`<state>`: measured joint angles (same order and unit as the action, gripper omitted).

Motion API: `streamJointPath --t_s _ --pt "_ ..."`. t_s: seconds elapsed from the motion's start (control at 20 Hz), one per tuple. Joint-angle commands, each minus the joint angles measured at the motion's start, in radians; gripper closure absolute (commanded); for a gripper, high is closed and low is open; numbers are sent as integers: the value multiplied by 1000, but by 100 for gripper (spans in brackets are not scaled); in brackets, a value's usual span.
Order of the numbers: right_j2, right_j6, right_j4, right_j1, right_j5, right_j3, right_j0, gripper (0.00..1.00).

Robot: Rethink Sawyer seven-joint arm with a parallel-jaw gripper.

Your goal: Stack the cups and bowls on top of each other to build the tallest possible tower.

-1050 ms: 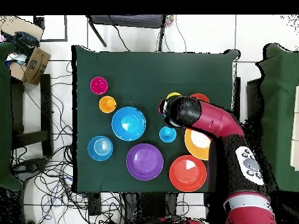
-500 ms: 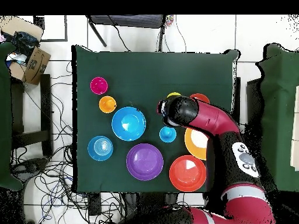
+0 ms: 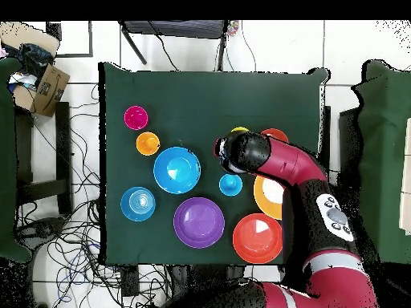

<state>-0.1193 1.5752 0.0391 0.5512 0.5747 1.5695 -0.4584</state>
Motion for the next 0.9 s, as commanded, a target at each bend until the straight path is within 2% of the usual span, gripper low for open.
streamJointPath --t_s 0.05,0.45,0.9 --pt "-91 -56 67 -13 42 -75 -3 0" --pt "-95 -67 63 -16 78 -92 -7 0" --pt "-109 -71 60 -45 69 -112 -11 0"
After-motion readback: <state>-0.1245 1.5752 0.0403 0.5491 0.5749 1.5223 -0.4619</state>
